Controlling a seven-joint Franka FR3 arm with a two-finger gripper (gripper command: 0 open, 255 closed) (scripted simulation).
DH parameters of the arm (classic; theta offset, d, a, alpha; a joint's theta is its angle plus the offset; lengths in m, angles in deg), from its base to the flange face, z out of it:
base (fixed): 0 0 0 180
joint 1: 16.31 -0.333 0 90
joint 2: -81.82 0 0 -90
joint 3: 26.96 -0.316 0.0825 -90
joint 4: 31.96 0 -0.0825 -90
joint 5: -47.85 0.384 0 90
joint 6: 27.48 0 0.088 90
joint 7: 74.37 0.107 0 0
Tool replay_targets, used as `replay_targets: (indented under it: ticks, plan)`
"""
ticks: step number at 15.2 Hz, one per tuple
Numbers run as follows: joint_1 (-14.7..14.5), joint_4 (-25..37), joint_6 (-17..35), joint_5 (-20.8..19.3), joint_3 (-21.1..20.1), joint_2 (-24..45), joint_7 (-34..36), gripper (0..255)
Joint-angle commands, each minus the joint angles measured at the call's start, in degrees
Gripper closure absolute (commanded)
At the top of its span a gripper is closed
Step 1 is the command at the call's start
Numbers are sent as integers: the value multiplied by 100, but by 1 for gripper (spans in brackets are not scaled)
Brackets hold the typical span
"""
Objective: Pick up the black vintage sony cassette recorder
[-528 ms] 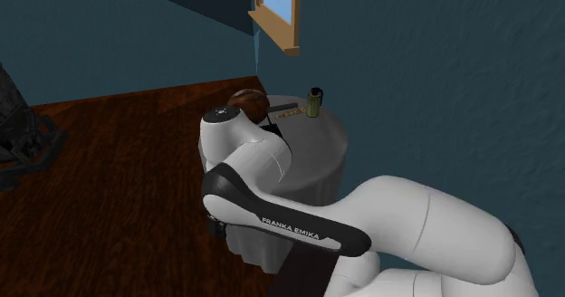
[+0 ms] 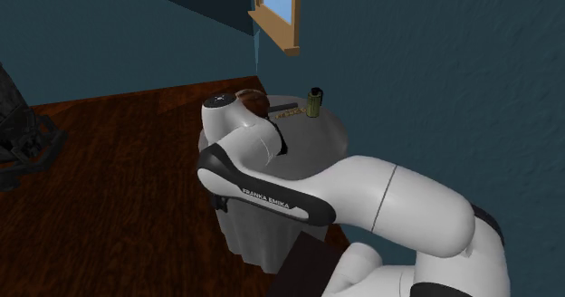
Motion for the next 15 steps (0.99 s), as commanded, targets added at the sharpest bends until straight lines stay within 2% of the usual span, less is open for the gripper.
replay_targets:
  ticks: [1,15]
  plan:
    - [151,167,102,-161,80,270,47,0]
    - [1033,1701,456,-1070,679,2099,434,0]
